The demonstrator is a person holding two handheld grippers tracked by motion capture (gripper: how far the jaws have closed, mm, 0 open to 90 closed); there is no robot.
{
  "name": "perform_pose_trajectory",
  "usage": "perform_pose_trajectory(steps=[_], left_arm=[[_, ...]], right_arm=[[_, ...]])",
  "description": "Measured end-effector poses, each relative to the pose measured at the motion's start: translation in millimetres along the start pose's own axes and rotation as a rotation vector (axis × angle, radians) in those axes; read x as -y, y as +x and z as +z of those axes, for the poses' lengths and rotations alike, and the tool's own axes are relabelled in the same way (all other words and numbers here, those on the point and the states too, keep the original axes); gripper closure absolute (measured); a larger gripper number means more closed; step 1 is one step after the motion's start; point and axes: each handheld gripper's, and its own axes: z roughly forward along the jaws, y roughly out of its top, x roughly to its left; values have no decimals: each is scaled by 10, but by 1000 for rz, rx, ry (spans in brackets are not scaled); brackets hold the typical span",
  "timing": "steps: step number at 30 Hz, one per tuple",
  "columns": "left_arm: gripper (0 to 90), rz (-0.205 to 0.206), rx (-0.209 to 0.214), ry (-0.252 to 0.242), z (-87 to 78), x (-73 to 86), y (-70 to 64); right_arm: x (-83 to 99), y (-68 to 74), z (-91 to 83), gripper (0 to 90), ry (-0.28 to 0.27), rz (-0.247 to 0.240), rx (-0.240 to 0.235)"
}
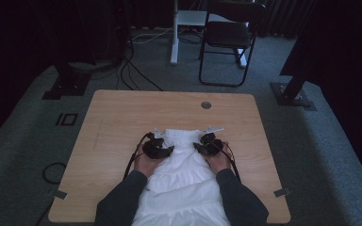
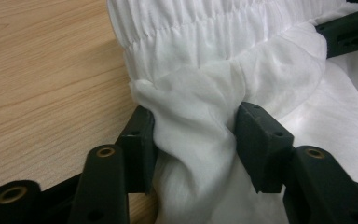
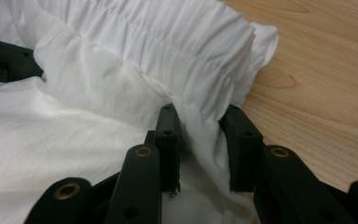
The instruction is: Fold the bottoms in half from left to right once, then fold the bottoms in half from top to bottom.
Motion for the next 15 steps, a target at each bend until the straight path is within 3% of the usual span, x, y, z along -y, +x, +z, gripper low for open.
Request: perform_pose_trajectory(steps=[7, 9, 11, 15], left_arm=[[664, -18, 47, 12, 2, -25, 12], [731, -9, 42, 14, -10, -48, 21], [789, -15, 53, 21, -19, -84, 48], [828, 31, 48, 23, -39, -179, 42]], right_arm=[[-2, 2, 0, 697, 1, 2, 2], [-6, 1, -1, 698, 5, 5, 2], [-22, -9, -1, 739, 14, 6, -3], [-42, -58, -6, 830, 12, 33, -27]])
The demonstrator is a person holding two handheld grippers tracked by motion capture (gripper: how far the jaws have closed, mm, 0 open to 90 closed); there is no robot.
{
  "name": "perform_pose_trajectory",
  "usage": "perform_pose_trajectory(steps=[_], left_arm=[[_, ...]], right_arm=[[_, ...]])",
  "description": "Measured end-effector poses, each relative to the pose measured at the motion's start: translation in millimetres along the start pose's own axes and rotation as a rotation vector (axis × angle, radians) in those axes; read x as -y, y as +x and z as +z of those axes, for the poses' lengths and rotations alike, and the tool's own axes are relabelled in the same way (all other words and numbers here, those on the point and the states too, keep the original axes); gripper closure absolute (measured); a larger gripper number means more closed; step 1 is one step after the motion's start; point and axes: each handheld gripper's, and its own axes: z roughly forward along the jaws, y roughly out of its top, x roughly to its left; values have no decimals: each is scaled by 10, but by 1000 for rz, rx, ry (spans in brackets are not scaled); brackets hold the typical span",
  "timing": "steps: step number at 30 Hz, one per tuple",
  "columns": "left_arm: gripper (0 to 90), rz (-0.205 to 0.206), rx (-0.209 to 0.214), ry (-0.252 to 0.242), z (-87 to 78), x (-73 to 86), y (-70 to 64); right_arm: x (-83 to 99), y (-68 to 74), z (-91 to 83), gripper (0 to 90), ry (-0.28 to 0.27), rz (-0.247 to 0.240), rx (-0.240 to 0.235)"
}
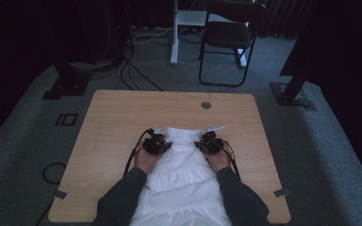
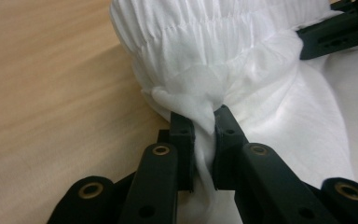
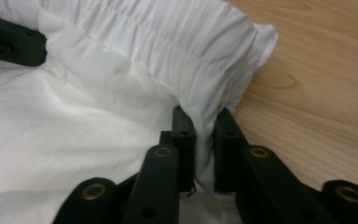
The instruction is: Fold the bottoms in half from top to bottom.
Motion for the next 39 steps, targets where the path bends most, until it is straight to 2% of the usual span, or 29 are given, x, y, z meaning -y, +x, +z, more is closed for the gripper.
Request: perform_pose_trajectory(steps=[3, 13, 25, 27, 33, 39], left_arm=[[833, 9, -7, -7, -17, -85, 6], [834, 24, -19, -43, -102, -289, 17], [833, 8, -28, -85, -197, -452, 121], [833, -1, -27, -90, -199, -457, 130], [833, 6, -37, -107, -220, -474, 113], [833, 18, -43, -113, -231, -565, 110]], right_arm=[[-24, -9, -14, 835, -8, -13, 12], [-208, -90, -184, 837, -59, 1, 24], [-474, -94, -299, 837, -86, -33, 34], [-494, -100, -306, 837, -86, -35, 31], [-501, -113, -290, 837, -87, -33, 29], [-529, -134, -321, 838, -97, -27, 34]])
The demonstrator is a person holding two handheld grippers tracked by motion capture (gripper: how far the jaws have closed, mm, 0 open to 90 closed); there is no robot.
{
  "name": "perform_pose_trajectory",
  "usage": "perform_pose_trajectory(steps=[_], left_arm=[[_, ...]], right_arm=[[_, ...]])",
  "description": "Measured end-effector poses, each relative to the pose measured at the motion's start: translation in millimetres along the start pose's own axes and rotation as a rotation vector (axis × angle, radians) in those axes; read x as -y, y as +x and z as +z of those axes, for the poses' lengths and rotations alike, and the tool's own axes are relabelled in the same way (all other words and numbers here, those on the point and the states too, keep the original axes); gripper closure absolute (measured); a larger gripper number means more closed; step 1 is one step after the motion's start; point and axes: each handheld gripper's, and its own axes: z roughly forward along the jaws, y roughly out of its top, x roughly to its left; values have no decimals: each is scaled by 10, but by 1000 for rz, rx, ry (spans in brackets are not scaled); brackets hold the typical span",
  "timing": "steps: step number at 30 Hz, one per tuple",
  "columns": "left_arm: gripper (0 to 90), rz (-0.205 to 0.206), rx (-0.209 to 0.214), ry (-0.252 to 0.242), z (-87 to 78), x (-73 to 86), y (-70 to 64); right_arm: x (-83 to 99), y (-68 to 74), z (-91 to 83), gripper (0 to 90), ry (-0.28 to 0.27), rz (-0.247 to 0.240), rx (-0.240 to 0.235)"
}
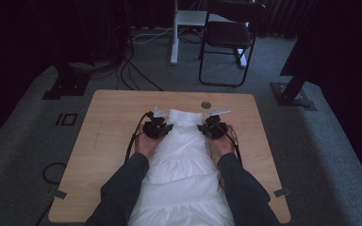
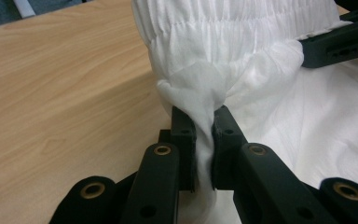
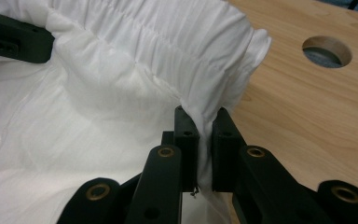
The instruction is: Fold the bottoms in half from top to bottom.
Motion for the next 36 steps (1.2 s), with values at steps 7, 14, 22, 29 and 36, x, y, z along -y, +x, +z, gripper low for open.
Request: perform_pose_trajectory(steps=[7, 14, 22, 29, 36], left_arm=[[833, 6, -13, -23, -18, -119, 35], [833, 13, -22, -50, -48, -253, 80], [833, 17, -28, -74, -76, -389, 140], [832, -10, -34, -81, -76, -379, 192], [831, -19, -40, -100, -56, -385, 217]], right_arm=[[-135, -32, -46, 837, -18, -15, 17], [-267, -64, -103, 838, -49, -25, 33], [-395, -70, -136, 838, -76, -19, 51], [-428, -34, -114, 837, -72, -28, 48], [-454, -61, -84, 837, -77, -22, 38]])
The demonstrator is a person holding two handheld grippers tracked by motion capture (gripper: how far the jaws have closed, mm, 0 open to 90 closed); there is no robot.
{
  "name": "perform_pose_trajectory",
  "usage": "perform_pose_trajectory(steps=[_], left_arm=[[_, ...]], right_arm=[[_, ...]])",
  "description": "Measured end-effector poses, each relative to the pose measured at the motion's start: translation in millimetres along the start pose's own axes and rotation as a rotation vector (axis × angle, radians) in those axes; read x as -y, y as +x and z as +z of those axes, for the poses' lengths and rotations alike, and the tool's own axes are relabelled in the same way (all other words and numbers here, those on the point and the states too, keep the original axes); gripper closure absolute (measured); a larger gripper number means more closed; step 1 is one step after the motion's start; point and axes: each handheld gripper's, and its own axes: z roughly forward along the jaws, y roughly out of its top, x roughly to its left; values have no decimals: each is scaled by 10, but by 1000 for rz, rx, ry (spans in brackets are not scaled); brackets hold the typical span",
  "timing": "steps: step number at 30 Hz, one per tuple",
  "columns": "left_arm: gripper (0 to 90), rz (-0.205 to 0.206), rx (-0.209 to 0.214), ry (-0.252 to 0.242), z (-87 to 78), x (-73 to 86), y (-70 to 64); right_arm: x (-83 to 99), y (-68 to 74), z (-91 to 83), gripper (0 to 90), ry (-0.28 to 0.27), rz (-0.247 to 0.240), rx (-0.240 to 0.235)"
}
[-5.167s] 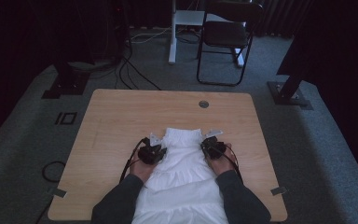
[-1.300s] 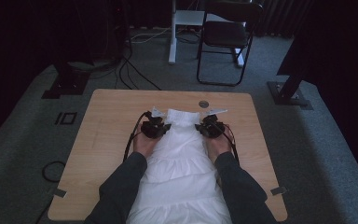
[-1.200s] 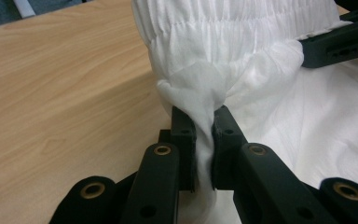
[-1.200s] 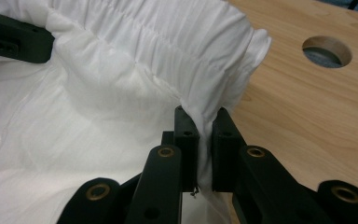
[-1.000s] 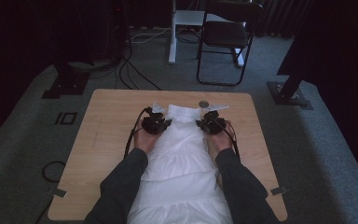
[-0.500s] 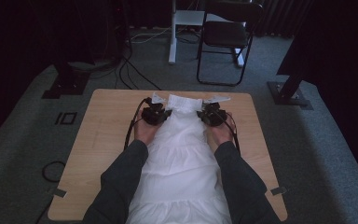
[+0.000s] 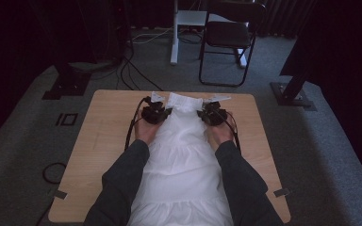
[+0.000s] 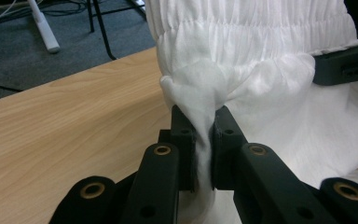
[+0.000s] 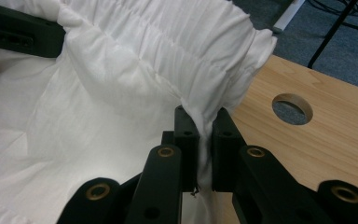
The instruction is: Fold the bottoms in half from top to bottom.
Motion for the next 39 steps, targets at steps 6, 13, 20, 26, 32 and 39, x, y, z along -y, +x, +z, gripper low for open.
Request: perform_pose_trajectory(steps=[6, 13, 20, 26, 32, 39], left_arm=[[832, -9, 2, -10, 0, -13, 6], [831, 0, 5, -12, -14, -72, -4], [834, 50, -21, -30, -118, -362, 29], [836, 48, -55, -59, -200, -657, 132], [836, 14, -61, -87, -252, -847, 206], [834, 11, 6, -100, -338, -666, 171]], right_arm=[[-15, -25, 2, 837, -10, -2, -5], [-34, -39, -38, 837, -22, 0, -2], [-273, -73, -116, 838, -53, -20, 25], [-621, -93, -172, 838, -91, -51, 56], [-900, -108, -216, 838, -123, -58, 84], [-795, -68, -293, 837, -120, -91, 54]])
